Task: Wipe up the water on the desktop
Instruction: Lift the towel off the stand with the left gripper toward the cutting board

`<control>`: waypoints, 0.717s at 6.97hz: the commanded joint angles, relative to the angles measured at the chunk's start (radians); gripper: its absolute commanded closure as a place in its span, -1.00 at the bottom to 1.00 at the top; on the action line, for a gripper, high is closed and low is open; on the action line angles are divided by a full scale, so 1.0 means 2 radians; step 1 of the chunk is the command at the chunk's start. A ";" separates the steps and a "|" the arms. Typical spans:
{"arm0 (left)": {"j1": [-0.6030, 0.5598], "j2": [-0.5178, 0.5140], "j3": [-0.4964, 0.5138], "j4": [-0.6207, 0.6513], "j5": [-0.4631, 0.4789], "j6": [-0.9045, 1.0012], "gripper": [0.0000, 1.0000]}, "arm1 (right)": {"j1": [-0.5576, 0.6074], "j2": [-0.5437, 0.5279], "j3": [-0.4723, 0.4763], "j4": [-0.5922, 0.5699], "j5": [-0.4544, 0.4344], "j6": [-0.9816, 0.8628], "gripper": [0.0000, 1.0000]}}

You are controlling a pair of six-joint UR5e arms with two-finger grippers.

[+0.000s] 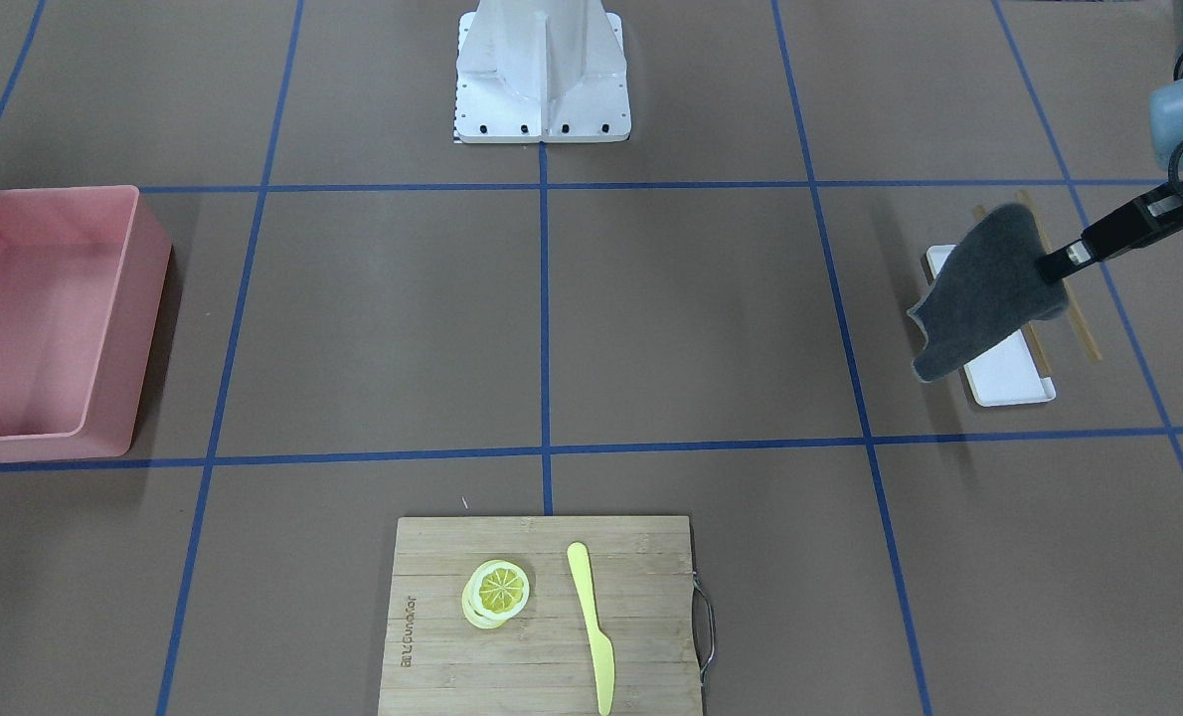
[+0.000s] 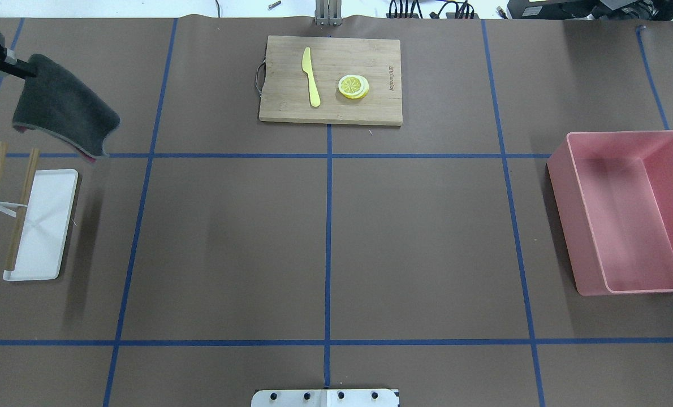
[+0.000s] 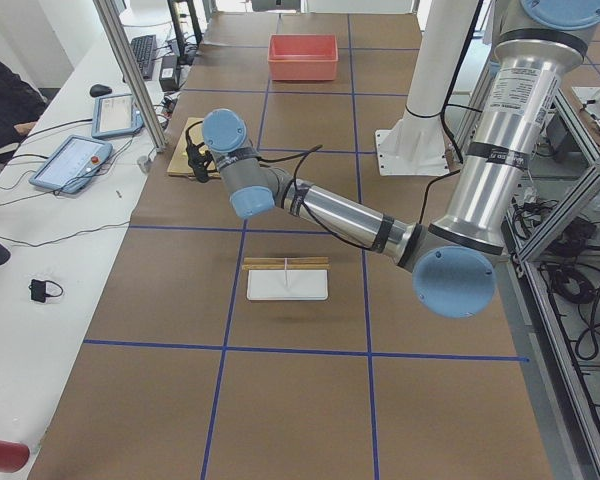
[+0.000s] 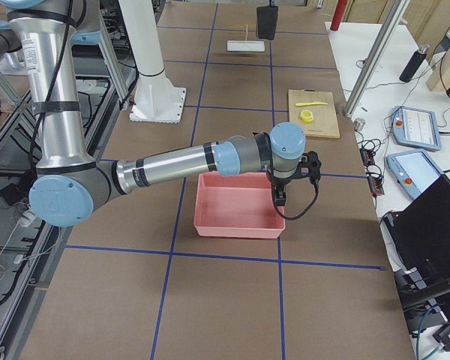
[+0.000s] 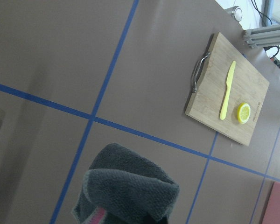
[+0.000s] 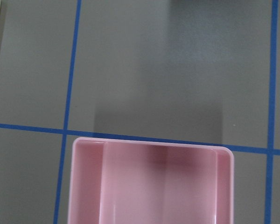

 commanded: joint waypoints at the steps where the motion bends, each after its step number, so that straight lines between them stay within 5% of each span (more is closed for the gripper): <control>1: 0.043 -0.027 -0.021 0.000 0.057 -0.075 1.00 | -0.033 0.023 0.037 0.004 0.002 0.037 -1.00; 4: 0.118 -0.096 -0.018 0.008 0.151 -0.217 1.00 | -0.091 0.064 0.065 0.009 0.002 0.064 -0.94; 5: 0.126 -0.123 -0.011 0.031 0.168 -0.246 1.00 | -0.106 0.084 0.058 0.012 0.018 0.066 -0.70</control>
